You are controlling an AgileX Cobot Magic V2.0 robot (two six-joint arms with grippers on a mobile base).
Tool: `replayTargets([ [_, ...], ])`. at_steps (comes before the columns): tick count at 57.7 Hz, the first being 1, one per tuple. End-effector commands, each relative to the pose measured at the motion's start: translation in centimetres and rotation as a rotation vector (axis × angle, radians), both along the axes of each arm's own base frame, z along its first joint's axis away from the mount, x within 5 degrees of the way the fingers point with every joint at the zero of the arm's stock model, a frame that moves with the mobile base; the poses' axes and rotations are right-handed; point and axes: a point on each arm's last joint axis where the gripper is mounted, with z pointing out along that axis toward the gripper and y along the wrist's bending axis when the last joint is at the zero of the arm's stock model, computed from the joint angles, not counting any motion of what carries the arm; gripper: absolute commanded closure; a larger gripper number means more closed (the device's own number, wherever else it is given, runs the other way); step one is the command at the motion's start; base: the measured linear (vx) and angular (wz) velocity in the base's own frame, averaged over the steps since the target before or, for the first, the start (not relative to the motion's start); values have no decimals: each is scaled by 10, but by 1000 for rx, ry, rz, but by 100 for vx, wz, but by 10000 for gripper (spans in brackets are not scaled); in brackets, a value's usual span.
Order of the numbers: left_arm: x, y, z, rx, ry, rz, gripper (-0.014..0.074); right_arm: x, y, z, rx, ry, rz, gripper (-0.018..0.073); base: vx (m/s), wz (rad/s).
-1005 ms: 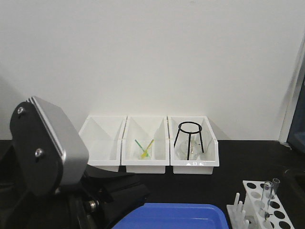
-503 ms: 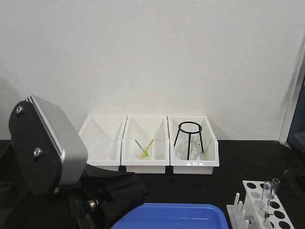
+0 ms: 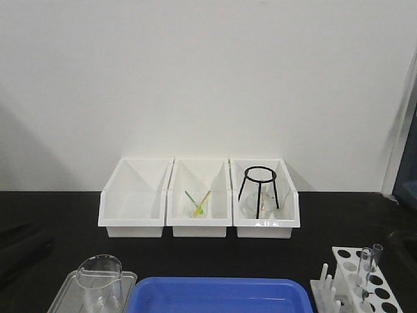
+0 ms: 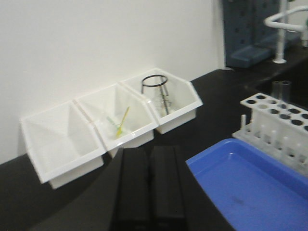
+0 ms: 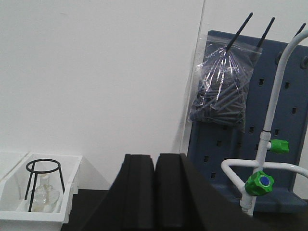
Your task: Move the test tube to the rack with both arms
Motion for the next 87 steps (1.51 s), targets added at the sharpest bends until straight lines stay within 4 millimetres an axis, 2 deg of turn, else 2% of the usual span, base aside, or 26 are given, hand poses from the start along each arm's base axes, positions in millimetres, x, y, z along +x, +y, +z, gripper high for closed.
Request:
replayTargets([
  [1, -19, 20, -13, -121, -99, 50, 604, 0, 2, 9, -15, -30, 20, 567, 0, 0],
  [5, -35, 36, -42, -169, -104, 128, 604, 0, 2, 9, -15, -30, 20, 567, 0, 0],
  [9, -46, 45, -76, -212, -79, 193, 604, 0, 2, 9, -15, -30, 20, 567, 0, 0],
  [13, -53, 51, -101, -247, -72, 241, 604, 0, 2, 9, -15, -30, 20, 567, 0, 0],
  [19, -59, 54, -129, -262, -77, 265, 604, 0, 2, 9, -15, -30, 20, 567, 0, 0],
  [25, -62, 52, -149, -281, -132, 243, 604, 0, 2, 9, -16, -31, 22, 567, 0, 0],
  [53, -62, 54, -149, -290, -115, 264, 604, 0, 3, 10, -16, -33, 26, 567, 0, 0],
  [64, -63, 53, -155, -227, -64, 258, 604, 0, 3, 10, -16, -33, 26, 567, 0, 0],
  [87, -63, 51, -154, -178, -84, 237, 604, 0, 3, 10, -16, -33, 26, 567, 0, 0],
])
